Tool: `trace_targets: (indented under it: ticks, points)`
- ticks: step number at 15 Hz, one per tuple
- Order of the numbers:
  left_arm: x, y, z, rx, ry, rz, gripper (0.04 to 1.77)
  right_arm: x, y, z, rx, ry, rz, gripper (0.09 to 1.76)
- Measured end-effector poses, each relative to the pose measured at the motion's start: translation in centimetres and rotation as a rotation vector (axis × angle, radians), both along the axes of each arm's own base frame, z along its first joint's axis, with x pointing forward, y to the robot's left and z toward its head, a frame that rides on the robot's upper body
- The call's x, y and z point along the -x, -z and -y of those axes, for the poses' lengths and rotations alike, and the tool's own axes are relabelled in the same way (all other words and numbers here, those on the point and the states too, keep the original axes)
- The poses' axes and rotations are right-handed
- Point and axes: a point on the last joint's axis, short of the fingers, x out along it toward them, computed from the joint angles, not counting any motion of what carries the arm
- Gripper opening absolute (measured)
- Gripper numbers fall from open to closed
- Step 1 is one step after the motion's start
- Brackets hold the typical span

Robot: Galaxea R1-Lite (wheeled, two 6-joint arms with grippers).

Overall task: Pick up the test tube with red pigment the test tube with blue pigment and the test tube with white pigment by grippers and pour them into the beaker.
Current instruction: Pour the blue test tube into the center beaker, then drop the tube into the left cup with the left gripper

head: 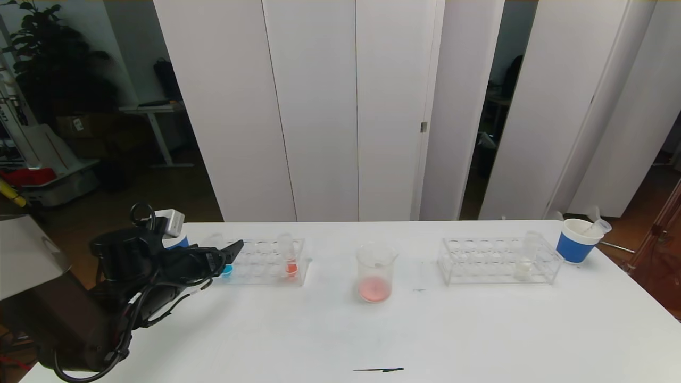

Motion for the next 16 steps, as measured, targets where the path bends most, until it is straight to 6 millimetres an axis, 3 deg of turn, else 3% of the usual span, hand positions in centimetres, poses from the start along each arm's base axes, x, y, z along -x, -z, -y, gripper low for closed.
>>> trace_targets:
  ticks: [6, 11, 12, 14, 15, 16]
  points:
    - [-2.6, 1.6, -1.0, -0.014, -0.047, -0.003, 1.74, 0.0, 0.0, 0.0, 0.000, 0.000, 0.000, 1.75]
    - [-3.5, 2.3, -1.1, -0.009, -0.059, -0.006, 1.69, 0.0, 0.0, 0.0, 0.000, 0.000, 0.000, 1.75]
    - [-3.6, 2.5, -1.1, -0.009, -0.060, -0.011, 1.47, 0.0, 0.0, 0.0, 0.000, 0.000, 0.000, 1.75]
    - [-3.7, 2.7, -1.1, -0.009, -0.054, -0.016, 0.67, 0.0, 0.0, 0.0, 0.000, 0.000, 0.000, 1.75]
    - [-3.7, 2.8, -1.1, -0.012, -0.054, -0.016, 0.46, 0.0, 0.0, 0.0, 0.000, 0.001, 0.000, 1.75]
    - [-3.8, 2.8, -1.1, -0.011, -0.051, -0.017, 0.63, 0.0, 0.0, 0.0, 0.000, 0.000, 0.000, 1.75]
